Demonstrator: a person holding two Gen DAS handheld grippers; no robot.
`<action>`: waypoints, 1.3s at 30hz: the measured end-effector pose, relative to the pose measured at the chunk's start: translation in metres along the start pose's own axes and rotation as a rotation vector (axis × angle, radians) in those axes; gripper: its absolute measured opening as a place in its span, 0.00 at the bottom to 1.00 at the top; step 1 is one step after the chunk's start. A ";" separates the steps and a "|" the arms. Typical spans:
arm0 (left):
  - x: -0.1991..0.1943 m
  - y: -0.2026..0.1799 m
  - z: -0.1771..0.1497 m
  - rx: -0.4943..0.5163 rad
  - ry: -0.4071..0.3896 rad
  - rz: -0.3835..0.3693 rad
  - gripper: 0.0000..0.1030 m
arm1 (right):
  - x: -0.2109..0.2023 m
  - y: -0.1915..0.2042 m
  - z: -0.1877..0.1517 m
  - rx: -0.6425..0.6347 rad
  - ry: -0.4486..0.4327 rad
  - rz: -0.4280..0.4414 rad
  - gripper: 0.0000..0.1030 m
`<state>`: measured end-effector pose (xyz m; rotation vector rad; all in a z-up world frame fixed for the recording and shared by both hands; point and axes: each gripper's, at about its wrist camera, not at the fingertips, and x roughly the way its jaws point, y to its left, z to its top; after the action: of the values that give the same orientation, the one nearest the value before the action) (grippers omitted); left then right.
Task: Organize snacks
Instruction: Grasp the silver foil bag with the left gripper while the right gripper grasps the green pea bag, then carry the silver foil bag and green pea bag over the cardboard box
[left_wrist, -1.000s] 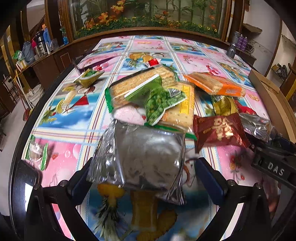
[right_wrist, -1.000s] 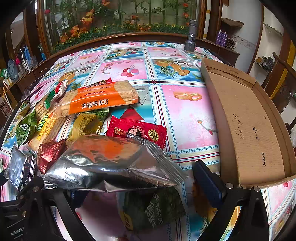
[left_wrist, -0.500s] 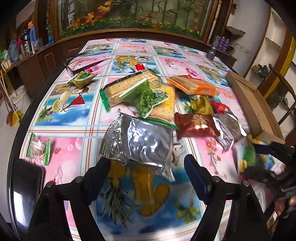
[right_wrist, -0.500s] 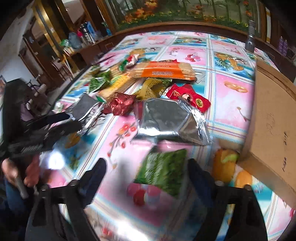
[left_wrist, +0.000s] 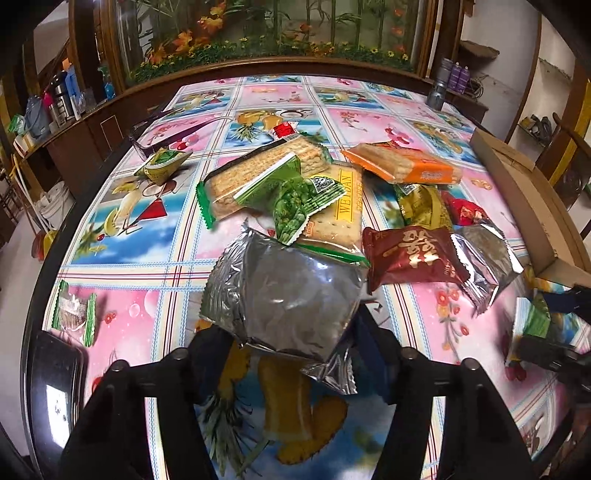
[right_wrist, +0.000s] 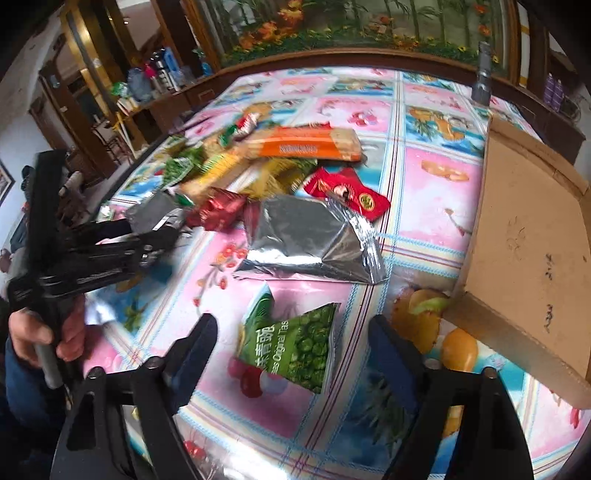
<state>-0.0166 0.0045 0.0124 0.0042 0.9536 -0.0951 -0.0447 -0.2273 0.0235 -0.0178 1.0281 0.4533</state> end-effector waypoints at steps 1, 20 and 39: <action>-0.001 0.002 -0.001 -0.007 0.002 -0.012 0.60 | 0.002 0.002 0.000 -0.010 0.002 -0.015 0.64; -0.050 -0.027 0.021 0.024 -0.096 -0.132 0.59 | -0.051 -0.018 0.022 0.083 -0.162 0.061 0.39; -0.045 -0.164 0.105 0.196 -0.125 -0.278 0.59 | -0.098 -0.146 0.084 0.407 -0.396 0.030 0.39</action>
<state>0.0295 -0.1599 0.1161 0.0457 0.8122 -0.4407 0.0363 -0.3757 0.1208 0.4358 0.7139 0.2534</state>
